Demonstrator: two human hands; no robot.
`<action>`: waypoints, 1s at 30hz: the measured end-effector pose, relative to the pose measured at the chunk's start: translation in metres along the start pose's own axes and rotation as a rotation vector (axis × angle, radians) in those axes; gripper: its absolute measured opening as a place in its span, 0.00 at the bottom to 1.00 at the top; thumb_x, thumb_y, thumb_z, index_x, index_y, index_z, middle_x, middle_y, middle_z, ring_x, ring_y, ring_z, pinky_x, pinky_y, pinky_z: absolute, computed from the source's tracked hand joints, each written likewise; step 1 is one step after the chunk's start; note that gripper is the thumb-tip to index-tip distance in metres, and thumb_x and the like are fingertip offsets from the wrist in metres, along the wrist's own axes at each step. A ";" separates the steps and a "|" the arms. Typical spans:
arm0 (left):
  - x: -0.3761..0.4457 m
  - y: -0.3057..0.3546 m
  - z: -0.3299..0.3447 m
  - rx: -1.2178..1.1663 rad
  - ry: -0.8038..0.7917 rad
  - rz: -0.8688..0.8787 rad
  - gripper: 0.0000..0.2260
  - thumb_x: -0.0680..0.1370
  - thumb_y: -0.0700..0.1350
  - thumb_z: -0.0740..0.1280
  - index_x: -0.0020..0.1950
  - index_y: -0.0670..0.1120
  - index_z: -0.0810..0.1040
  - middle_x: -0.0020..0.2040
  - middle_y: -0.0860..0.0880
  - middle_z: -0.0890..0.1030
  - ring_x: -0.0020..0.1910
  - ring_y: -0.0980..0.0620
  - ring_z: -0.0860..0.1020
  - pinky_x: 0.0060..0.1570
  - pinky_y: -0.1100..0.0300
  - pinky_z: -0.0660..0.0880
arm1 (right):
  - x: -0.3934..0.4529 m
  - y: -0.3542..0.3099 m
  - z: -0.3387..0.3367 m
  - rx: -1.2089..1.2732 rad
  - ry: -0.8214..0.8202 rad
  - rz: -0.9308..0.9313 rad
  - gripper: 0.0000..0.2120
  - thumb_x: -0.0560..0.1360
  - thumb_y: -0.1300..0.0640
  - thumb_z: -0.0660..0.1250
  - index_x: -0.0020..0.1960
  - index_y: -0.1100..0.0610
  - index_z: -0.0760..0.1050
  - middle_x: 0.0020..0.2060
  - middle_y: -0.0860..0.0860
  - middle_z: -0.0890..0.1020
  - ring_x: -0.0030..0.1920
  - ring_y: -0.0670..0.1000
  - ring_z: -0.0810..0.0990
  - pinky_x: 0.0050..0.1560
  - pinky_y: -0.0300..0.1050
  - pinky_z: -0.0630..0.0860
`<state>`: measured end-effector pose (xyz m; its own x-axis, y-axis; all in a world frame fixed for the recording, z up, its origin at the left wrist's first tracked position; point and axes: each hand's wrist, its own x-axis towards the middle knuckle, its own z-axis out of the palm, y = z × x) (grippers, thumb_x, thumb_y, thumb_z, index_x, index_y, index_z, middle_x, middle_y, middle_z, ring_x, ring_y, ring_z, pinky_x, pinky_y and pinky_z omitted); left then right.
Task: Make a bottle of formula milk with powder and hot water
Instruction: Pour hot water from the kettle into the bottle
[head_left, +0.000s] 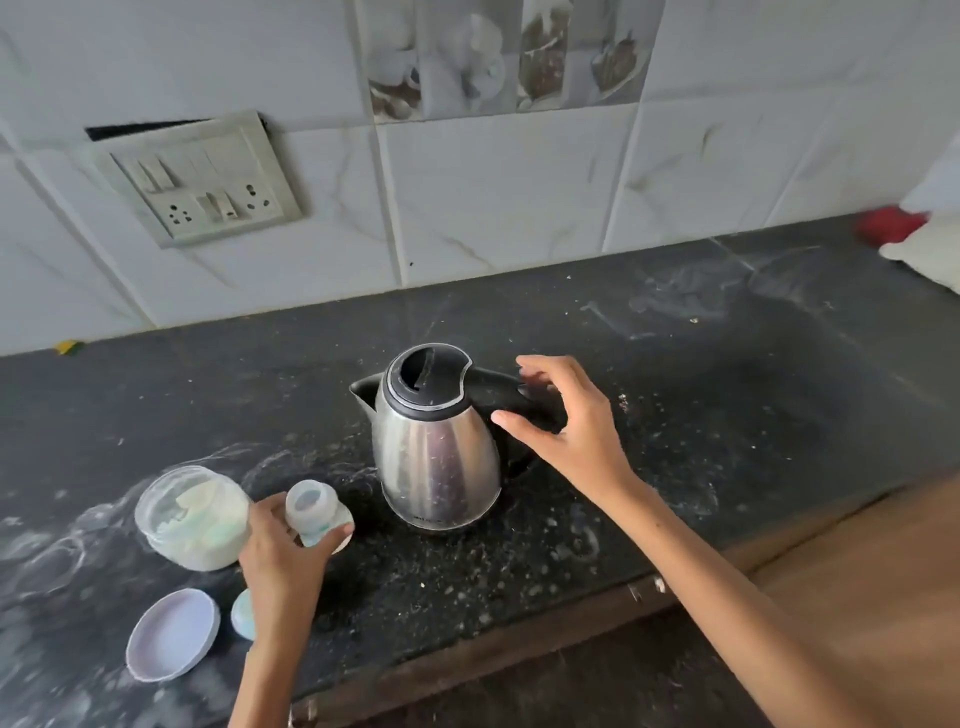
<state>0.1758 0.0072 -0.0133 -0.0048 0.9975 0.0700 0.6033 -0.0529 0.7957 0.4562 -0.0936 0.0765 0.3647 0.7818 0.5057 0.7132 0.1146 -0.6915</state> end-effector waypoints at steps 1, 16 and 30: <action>0.000 0.000 0.001 0.006 0.012 -0.002 0.32 0.61 0.42 0.81 0.59 0.38 0.71 0.53 0.38 0.80 0.49 0.41 0.78 0.48 0.50 0.73 | 0.004 0.005 0.000 0.028 -0.085 0.019 0.26 0.70 0.46 0.75 0.63 0.55 0.74 0.54 0.49 0.81 0.54 0.46 0.81 0.56 0.48 0.78; 0.014 0.042 0.001 -0.156 -0.048 0.026 0.29 0.60 0.43 0.82 0.56 0.47 0.73 0.51 0.51 0.80 0.50 0.52 0.80 0.53 0.56 0.77 | 0.029 0.013 0.020 0.431 -0.117 0.095 0.22 0.63 0.55 0.81 0.54 0.54 0.81 0.49 0.46 0.86 0.51 0.48 0.84 0.53 0.39 0.78; 0.040 0.044 0.000 -0.160 -0.158 0.148 0.26 0.59 0.41 0.82 0.52 0.50 0.75 0.49 0.56 0.82 0.51 0.57 0.81 0.55 0.60 0.77 | 0.060 -0.012 0.002 0.474 -0.236 0.085 0.21 0.56 0.57 0.82 0.48 0.51 0.82 0.42 0.43 0.87 0.42 0.44 0.85 0.47 0.33 0.78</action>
<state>0.2019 0.0444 0.0245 0.2063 0.9726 0.1073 0.4543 -0.1923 0.8698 0.4681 -0.0467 0.1138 0.2263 0.9104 0.3463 0.3191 0.2666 -0.9095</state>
